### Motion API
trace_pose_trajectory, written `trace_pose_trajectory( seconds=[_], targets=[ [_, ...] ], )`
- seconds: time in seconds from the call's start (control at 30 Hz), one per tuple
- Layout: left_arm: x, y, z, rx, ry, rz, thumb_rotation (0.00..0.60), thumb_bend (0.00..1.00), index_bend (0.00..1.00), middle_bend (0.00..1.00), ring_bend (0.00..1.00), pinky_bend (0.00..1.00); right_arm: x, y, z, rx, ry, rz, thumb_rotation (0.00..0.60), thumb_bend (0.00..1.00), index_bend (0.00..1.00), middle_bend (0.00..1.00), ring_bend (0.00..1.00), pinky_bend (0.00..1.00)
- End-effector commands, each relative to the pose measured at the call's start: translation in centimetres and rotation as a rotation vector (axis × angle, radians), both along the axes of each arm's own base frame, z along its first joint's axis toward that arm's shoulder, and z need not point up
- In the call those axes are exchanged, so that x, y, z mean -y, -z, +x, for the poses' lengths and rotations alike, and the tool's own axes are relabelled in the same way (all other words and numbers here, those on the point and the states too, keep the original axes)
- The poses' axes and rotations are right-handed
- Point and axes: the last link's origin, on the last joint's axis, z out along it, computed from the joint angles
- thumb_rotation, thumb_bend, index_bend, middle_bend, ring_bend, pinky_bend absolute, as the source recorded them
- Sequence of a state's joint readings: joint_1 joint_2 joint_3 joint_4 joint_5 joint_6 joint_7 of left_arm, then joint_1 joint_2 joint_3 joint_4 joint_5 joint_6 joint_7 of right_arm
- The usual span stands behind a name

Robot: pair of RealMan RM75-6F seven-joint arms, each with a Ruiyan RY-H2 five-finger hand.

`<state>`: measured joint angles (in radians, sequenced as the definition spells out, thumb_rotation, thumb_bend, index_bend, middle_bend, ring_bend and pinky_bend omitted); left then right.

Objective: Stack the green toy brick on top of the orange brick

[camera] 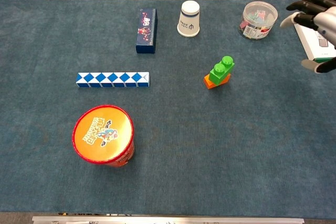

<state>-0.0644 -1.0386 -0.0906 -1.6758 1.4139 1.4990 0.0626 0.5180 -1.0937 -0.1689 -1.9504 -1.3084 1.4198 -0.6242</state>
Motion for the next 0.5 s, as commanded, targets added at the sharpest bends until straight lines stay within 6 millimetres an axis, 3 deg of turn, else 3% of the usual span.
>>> trace_pose_trajectory(
  seconds=[0.03,0.27,0.5],
  targets=[
    [-0.1,0.3,0.0,-0.002,0.005,-0.008,0.6,0.06,0.5,0.51,0.34,0.43,-2.4,-0.7,-1.6,0.006,-0.026,-0.086,0.6,0.23,0.26,0.12,0.0,0.08],
    [-0.3,1.1,0.0,-0.006,0.014,-0.033,0.6,0.06,0.51,0.5,0.34,0.43,-5.3,-1.8,-3.8,0.108,-0.046,-0.231,0.6,0.23,0.29,0.14,0.0,0.08],
    [-0.7,1.5,-0.2,-0.006,0.009,-0.047,0.6,0.06,0.51,0.51,0.34,0.43,-6.1,-2.4,-5.8,0.146,-0.001,-0.276,0.6,0.23,0.29,0.14,0.0,0.08]
  ],
)
